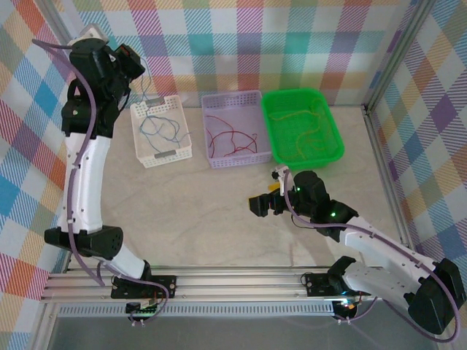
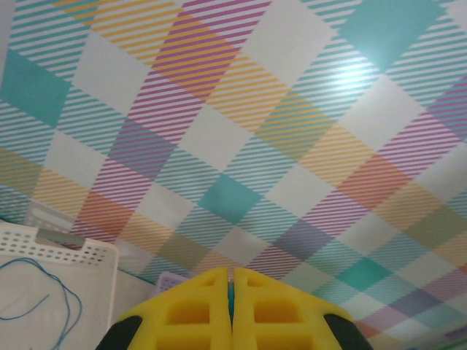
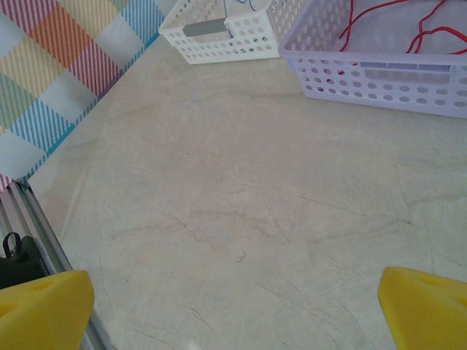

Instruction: Untangle the cables

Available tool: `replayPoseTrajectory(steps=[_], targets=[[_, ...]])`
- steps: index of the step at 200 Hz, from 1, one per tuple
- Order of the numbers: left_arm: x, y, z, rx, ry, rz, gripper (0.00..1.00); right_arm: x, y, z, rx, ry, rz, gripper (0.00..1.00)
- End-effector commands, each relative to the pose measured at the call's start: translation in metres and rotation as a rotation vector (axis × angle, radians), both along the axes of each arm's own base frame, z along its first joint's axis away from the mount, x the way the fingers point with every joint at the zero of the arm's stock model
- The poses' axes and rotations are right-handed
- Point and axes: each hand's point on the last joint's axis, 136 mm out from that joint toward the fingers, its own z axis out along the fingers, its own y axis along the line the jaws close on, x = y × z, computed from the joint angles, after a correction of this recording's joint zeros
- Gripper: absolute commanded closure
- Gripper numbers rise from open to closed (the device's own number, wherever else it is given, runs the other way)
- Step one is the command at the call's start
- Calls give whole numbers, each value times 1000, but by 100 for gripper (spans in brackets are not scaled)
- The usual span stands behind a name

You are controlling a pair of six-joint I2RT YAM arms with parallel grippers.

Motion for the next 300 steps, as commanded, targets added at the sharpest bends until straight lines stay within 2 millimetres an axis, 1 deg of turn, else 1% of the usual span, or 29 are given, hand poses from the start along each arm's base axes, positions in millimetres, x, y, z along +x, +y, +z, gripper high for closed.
replayPoseTrajectory(steps=[1, 28, 57, 78, 92, 109, 134, 152, 169, 199, 225, 258, 270, 279, 283, 292, 300], targets=[[14, 14, 10, 30, -48, 41, 100, 3, 0, 10, -12, -26, 3, 0], [38, 24, -7, 47, -16, 72, 100, 4, 0, 9, -15, -25, 4, 0], [67, 42, -42, 37, 58, 105, 100, 1, 4, 9, -6, -11, 29, 0], [89, 53, -75, 28, 127, 126, 100, -3, 9, 9, 5, 6, 57, 0], [103, 56, -99, 27, 173, 128, 100, -4, 11, 8, 6, 18, 70, 0], [118, 60, -133, 38, 244, 142, 100, -5, 13, 6, 8, 29, 81, 0], [135, 61, -184, 46, 343, 148, 100, -8, 13, 2, 10, 37, 88, 0], [140, 65, -213, 65, 399, 167, 100, -10, 12, 0, 9, 43, 92, 0], [140, 69, -228, 88, 429, 186, 100, -12, 12, -2, 10, 50, 96, 0], [138, 70, -259, 98, 487, 187, 100, -13, 13, -5, 12, 63, 100, 0], [133, 64, -290, 74, 549, 167, 100, -11, 13, -8, 11, 78, 90, 0], [128, 51, -329, 44, 643, 111, 100, -5, 9, -15, -31, 117, 43, 0], [127, 48, -338, 39, 669, 96, 93, -4, 8, -17, -46, 129, 31, 0], [126, 45, -342, 37, 679, 84, 84, -4, 6, -17, -56, 139, 21, 0], [125, 45, -343, 38, 685, 82, 80, -4, 5, -16, -58, 138, 18, 0], [124, 44, -345, 39, 692, 75, 65, -4, 3, -16, -69, 140, 11, 0], [123, 42, -345, 36, 692, 65, 53, -3, 0, -17, -81, 142, -4, 0]])
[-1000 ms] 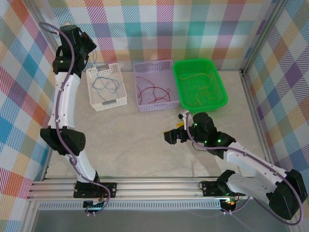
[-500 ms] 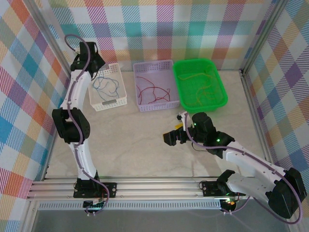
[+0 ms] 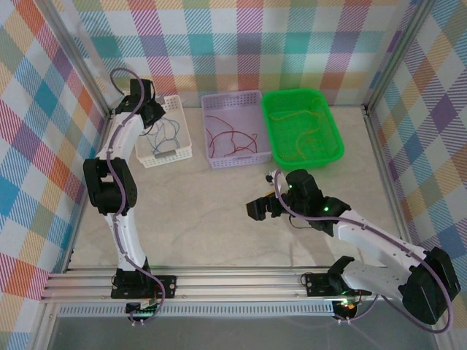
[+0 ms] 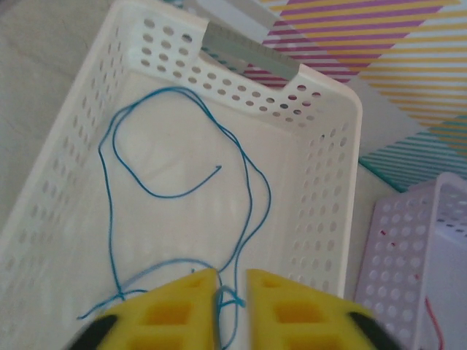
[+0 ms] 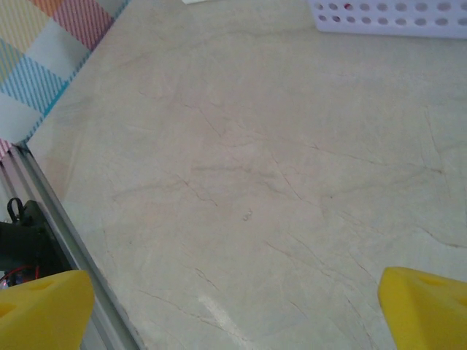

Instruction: Untangle the cables

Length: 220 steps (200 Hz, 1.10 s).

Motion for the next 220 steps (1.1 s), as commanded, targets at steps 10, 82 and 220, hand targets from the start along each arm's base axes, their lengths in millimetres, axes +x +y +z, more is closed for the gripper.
replayPoseTrajectory(steps=[10, 82, 220], targets=[[-8, -10, -9, -31, 39, -39, 41, 6, -10, 13, -33, -12, -57, 0], [-49, -32, 37, -37, -28, -70, 5, 30, -68, 34, -288, -103, -288, 0], [-221, -43, 20, 218, -102, -109, 0, 92, -245, 23, -325, -641, -973, 0]])
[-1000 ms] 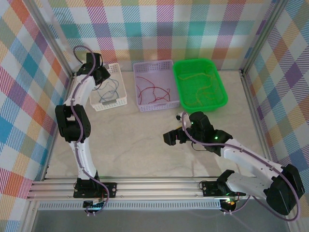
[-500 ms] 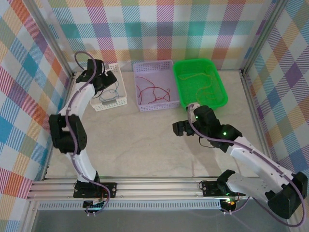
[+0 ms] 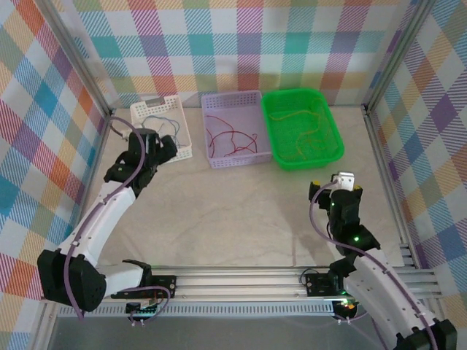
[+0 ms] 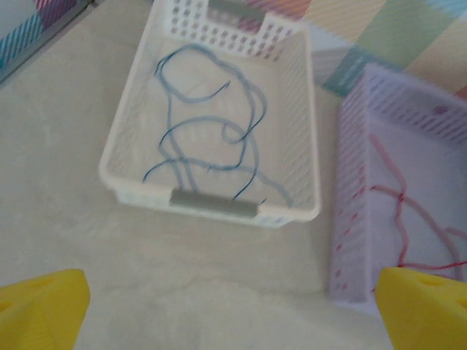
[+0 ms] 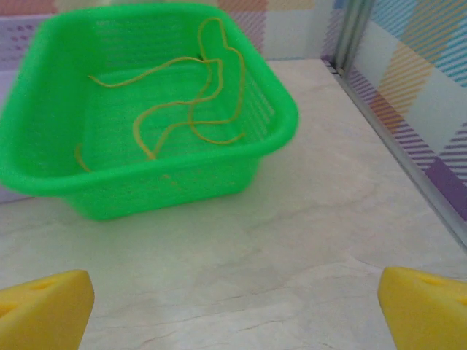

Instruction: Untangle the cables

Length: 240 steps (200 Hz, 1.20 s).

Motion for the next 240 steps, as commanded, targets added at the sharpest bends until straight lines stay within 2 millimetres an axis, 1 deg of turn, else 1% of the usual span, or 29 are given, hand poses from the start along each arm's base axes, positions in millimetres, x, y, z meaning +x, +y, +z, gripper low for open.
replayPoseTrajectory(steps=[1, 4, 17, 24, 28, 32, 49, 57, 67, 77, 84, 88, 90, 94, 102, 111, 121, 131, 139, 151, 168, 177, 200, 212, 224, 235, 240], targets=[[-14, 5, -20, 62, 33, -12, 0, 31, -3, 25, 4, -161, -10, 0], [-16, 5, -26, 64, 42, -16, 0, 35, -4, 20, -3, -151, -9, 0], [-22, 4, -36, 72, 42, -28, 0, 50, -1, -2, -38, -108, 16, 0], [-25, 7, -41, 86, 45, -20, 0, 56, -1, -8, -24, -114, 7, 0], [-27, 9, -42, 96, 44, -15, 0, 60, -2, -17, -12, -97, -2, 0], [-28, 10, -45, 105, 44, -12, 0, 64, -3, -17, 7, -116, -9, 0], [-32, 16, -52, 150, 44, -2, 0, 77, -7, -37, 15, -95, -25, 0], [-33, 19, -55, 170, 46, 6, 0, 85, -5, -32, -1, -120, -6, 0], [-33, 21, -59, 185, 54, 10, 0, 93, 4, -36, -19, -101, 60, 0], [-32, 21, -64, 193, 67, 10, 0, 98, 6, -46, -6, -88, 99, 0], [-32, 21, -69, 199, 80, 9, 0, 101, 0, -51, 17, -96, 82, 0], [-33, 23, -72, 206, 90, 15, 0, 102, -2, -51, 25, -111, 82, 0], [-29, 23, -70, 203, 70, 20, 0, 103, -1, -51, 29, -115, 91, 0], [-27, 23, -71, 207, 67, 26, 0, 103, 3, -54, 31, -103, 118, 0], [-26, 26, -74, 226, 70, 39, 0, 106, 9, -65, 29, -75, 155, 0], [-23, 28, -76, 243, 62, 47, 0, 112, 4, -58, 13, -128, 125, 0], [-19, 32, -76, 258, 50, 61, 0, 112, -2, -70, 56, -22, 94, 0], [-15, 35, -78, 271, 39, 68, 0, 119, -6, -69, 69, -32, 94, 0], [-12, 37, -79, 279, 25, 70, 0, 119, -8, -72, 85, 4, 89, 0], [-6, 43, -81, 280, 2, 84, 0, 118, -13, -71, 102, -14, 76, 0], [3, 51, -88, 254, -34, 95, 0, 118, -13, -71, 103, -13, 77, 0], [9, 51, -93, 269, -51, 81, 0, 118, -13, -71, 105, -9, 77, 0], [24, 42, -109, 328, -52, -13, 0, 118, -14, -71, 104, -12, 76, 0], [24, 46, -120, 369, -60, -10, 0, 118, -13, -71, 104, -9, 79, 0], [24, 48, -129, 359, -75, -18, 0, 118, -13, -71, 103, -9, 80, 0], [29, 46, -132, 369, -68, -40, 0, 118, -13, -71, 102, -9, 81, 0], [30, 46, -131, 374, -100, -36, 0, 118, -13, -71, 103, -9, 81, 0]])
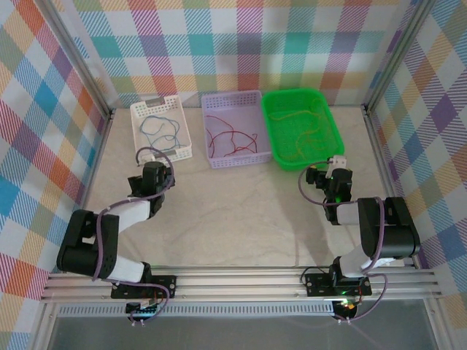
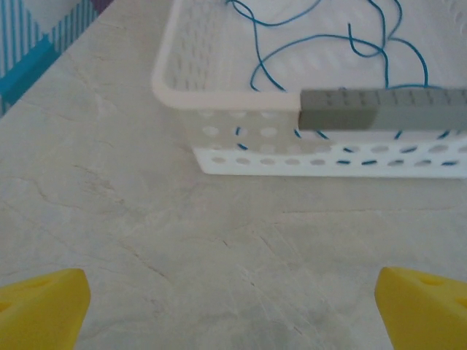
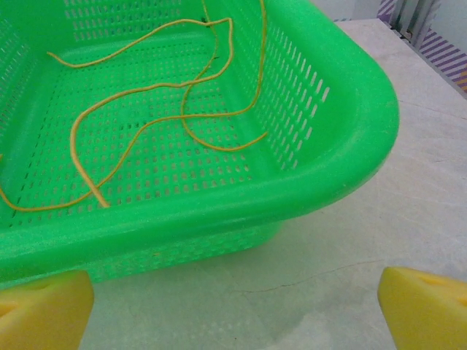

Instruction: Untangle the cables

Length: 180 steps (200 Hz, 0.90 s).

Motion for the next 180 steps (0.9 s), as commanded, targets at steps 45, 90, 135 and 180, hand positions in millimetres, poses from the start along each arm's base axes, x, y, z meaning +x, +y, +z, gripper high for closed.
replayPoseTrajectory(steps=[45, 90, 135, 180], targets=[[25, -25, -1, -74, -195, -263, 0, 4, 3, 9, 19, -29, 15, 0], [22, -22, -5, -76, -169, -239, 0, 4, 4, 10, 19, -31, 17, 0], [21, -22, -4, -73, -176, -240, 0, 4, 3, 9, 18, -29, 17, 0], [21, -22, -4, -74, -174, -242, 0, 4, 3, 10, 18, -30, 17, 0]])
